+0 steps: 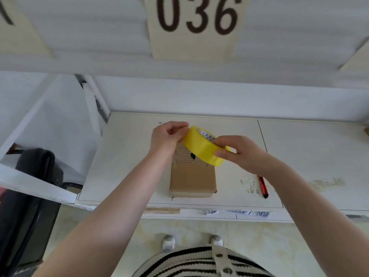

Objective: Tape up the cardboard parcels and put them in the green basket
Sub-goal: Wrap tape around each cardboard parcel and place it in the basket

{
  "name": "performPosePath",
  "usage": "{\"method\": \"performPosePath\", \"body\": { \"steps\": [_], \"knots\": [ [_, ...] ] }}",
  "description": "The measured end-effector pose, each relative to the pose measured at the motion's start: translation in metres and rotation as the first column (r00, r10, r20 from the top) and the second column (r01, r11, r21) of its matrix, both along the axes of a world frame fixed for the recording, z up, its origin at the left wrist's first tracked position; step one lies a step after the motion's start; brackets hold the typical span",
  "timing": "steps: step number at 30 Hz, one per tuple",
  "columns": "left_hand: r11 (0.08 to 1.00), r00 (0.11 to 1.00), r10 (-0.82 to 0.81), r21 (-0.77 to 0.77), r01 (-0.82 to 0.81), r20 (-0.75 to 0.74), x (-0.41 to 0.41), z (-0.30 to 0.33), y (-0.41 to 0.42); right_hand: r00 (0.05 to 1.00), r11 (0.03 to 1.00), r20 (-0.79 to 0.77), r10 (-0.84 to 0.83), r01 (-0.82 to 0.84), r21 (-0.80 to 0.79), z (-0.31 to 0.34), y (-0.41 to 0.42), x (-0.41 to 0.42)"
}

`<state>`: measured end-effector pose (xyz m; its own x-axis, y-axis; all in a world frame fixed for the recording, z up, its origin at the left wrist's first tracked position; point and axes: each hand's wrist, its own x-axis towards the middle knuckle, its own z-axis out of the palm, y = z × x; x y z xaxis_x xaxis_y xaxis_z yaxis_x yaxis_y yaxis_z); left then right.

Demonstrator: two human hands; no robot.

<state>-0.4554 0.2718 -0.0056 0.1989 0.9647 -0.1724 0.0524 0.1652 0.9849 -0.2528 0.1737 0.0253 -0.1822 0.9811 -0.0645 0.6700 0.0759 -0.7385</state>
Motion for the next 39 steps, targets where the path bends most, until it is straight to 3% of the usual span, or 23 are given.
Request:
{"method": "performPosePath", "body": {
  "steps": [3, 9, 12, 16, 20, 22, 24, 25, 39],
  "knots": [
    [0.992, 0.995, 0.005, -0.127, 0.008, 0.097, -0.012, 0.006, 0.005, 0.999, 0.999, 0.025, 0.036, -0.035, -0.015, 0.004, 0.006, 0.003],
    [0.933, 0.939, -0.009, -0.334, 0.132, 0.344, -0.029, 0.008, 0.012, 0.997, 0.997, -0.032, -0.071, 0.071, -0.005, 0.019, 0.02, 0.006],
    [0.903, 0.923, -0.037, -0.383, 0.195, 0.383, -0.036, 0.005, 0.017, 0.998, 0.998, -0.007, -0.065, 0.065, -0.007, 0.02, 0.026, 0.0],
    [0.924, 0.966, -0.138, -0.322, 0.205, 0.219, -0.039, -0.003, 0.022, 0.994, 0.998, 0.107, -0.036, 0.041, -0.043, 0.017, 0.033, -0.005],
    [0.963, 0.995, -0.094, -0.25, 0.096, 0.022, -0.042, -0.018, 0.026, 0.986, 0.995, 0.148, -0.074, 0.084, -0.058, 0.01, 0.042, -0.004],
    [0.959, 0.999, -0.04, -0.279, 0.045, 0.023, -0.05, -0.029, 0.03, 0.93, 0.984, 0.35, -0.116, 0.156, -0.087, 0.005, 0.048, -0.001],
    [0.955, 1.0, -0.019, -0.297, 0.019, 0.003, -0.054, -0.041, 0.032, 0.785, 0.972, 0.611, -0.102, 0.208, -0.105, -0.002, 0.053, 0.002],
    [0.953, 1.0, -0.027, -0.301, 0.021, -0.014, -0.054, -0.047, 0.031, 0.753, 0.97, 0.651, -0.101, 0.221, -0.105, -0.007, 0.055, 0.003],
    [0.847, 1.0, 0.021, -0.532, -0.013, 0.008, -0.043, -0.102, 0.03, 0.706, 0.973, 0.7, -0.108, 0.22, -0.072, -0.03, 0.069, -0.009]
  ]
}}
